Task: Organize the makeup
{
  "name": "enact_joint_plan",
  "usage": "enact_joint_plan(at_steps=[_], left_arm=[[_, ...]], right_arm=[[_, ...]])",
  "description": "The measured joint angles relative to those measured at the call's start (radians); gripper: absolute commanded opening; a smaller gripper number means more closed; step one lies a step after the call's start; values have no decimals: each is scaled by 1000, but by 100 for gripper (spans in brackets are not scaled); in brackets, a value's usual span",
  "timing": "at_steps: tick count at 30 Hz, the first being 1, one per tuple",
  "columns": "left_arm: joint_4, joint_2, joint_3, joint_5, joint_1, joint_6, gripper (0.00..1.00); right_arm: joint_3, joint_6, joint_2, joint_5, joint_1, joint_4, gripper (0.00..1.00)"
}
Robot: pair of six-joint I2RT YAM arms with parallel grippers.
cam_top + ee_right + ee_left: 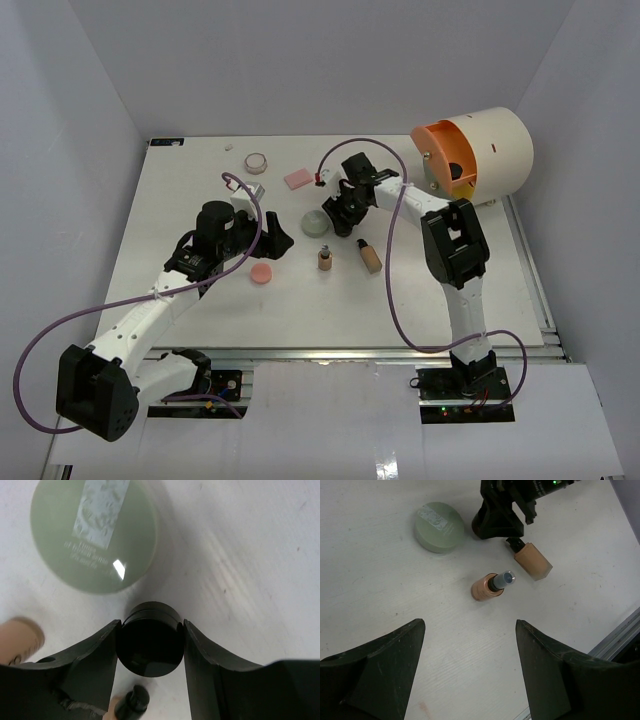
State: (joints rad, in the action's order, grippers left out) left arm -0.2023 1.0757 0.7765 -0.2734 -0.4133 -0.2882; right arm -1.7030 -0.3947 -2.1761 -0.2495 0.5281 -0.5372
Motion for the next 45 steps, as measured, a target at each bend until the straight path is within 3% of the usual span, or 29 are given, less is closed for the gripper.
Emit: enact_joint_plan(at_steps=[9,15,20,26,31,35,42,45], left_arm=[[1,-14,0,-11,0,0,84],[2,-29,0,-27,0,-1,84],[4,-35,0,-41,0,-2,84],[8,-38,-2,-50,0,-6,84],[8,-38,-4,-55,0,-9,84],[9,-38,-4,-57,0,-9,84],[12,-38,-4,-62,0,-9,84],[13,-38,-4,-64,0,-9,84]], right_arm=[[56,-76,450,-18,-66,-45,8],[-100,-84,637,-28,-286,-11,9],[-188,-72,593,-24,-467,-5,14],[-233,-36,418,-39,-552,-17,27],[-274,5,291,-88,-583,-40,43],[-304,25,283,-103,-581,-44,61],[-311,33,282,-118,-580,-44,76],[-311,31,282,-119,-580,-44,76]])
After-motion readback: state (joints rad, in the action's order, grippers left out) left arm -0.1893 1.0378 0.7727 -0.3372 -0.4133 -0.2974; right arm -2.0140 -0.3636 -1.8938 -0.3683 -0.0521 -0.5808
